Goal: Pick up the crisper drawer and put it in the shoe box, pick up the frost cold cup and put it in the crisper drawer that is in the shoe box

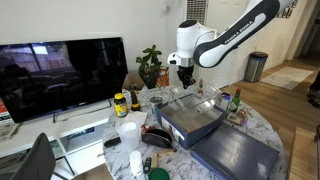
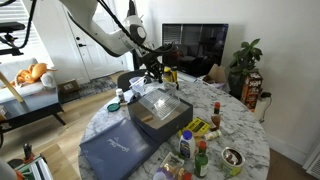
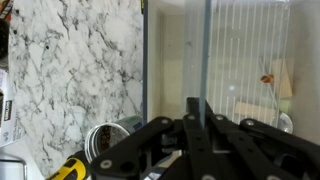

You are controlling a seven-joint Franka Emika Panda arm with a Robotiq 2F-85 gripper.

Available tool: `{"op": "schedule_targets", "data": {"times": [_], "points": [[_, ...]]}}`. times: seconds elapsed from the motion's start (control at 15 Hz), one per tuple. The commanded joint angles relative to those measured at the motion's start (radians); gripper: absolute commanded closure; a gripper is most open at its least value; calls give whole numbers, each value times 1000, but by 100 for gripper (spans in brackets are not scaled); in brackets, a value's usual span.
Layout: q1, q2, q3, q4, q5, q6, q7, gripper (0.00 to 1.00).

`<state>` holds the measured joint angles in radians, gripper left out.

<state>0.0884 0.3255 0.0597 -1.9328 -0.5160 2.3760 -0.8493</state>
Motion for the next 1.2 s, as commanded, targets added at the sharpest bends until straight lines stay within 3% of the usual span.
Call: {"op": "schedule_targets", "data": {"times": [0.0,0.53,0.6,0.73,0.93,1.13], "points": [[-1,35,-4,13,-23,9,4,99],[3,116,6,1,-6,88,23,97],[8,119,0,6,-9,87,44,70],[10,105,-3,-1,-7,76,74,62],[13,47,-9,-24,-13,71,131,40],[25,-41,-28,-60,-11,8,276,18]]}}
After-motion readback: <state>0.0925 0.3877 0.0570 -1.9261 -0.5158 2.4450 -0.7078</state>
